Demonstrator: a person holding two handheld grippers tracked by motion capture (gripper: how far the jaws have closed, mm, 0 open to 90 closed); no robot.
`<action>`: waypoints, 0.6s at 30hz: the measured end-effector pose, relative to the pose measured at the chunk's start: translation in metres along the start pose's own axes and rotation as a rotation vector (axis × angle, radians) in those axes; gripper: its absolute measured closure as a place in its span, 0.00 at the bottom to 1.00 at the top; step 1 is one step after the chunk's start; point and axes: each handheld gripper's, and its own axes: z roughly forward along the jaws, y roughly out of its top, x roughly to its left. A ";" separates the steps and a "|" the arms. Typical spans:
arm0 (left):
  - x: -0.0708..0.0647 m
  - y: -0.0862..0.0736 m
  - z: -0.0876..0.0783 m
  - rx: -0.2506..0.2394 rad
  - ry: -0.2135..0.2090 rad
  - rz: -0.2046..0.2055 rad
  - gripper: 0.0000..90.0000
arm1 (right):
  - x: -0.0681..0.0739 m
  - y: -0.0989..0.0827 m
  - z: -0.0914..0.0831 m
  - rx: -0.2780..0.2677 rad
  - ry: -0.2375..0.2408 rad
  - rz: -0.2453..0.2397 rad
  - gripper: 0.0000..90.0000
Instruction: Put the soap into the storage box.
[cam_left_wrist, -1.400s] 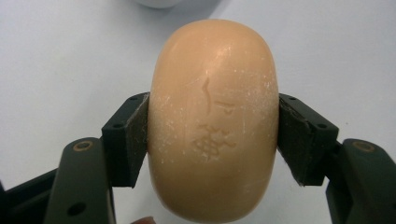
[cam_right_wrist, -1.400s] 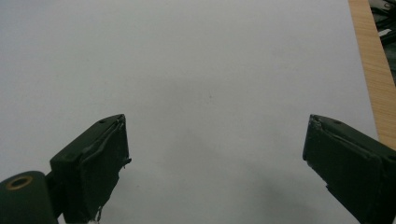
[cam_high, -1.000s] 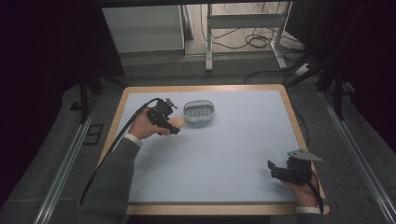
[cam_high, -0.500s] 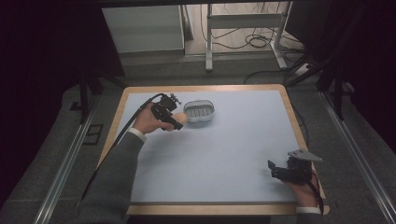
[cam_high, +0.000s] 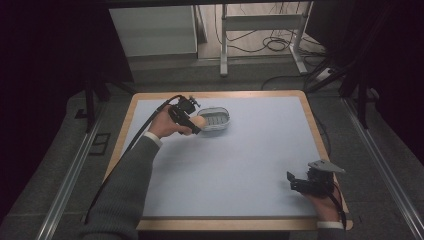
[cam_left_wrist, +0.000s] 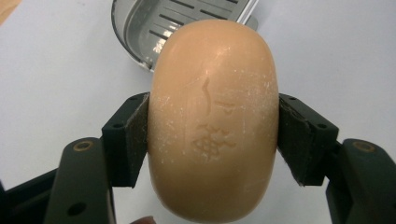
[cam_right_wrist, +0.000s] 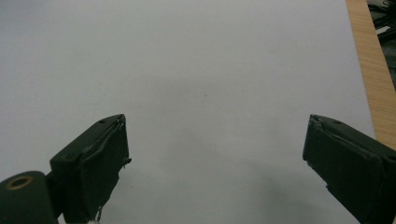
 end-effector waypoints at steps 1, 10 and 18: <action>0.000 0.000 0.000 0.000 0.000 0.000 0.36 | 0.000 0.000 0.000 0.002 0.002 -0.002 0.07; -0.001 0.010 0.006 0.000 -0.001 0.014 0.36 | 0.000 0.000 0.001 0.002 -0.005 0.000 0.08; 0.001 0.021 0.011 -0.008 -0.008 0.014 0.36 | -0.002 -0.001 0.001 -0.001 -0.012 0.004 0.07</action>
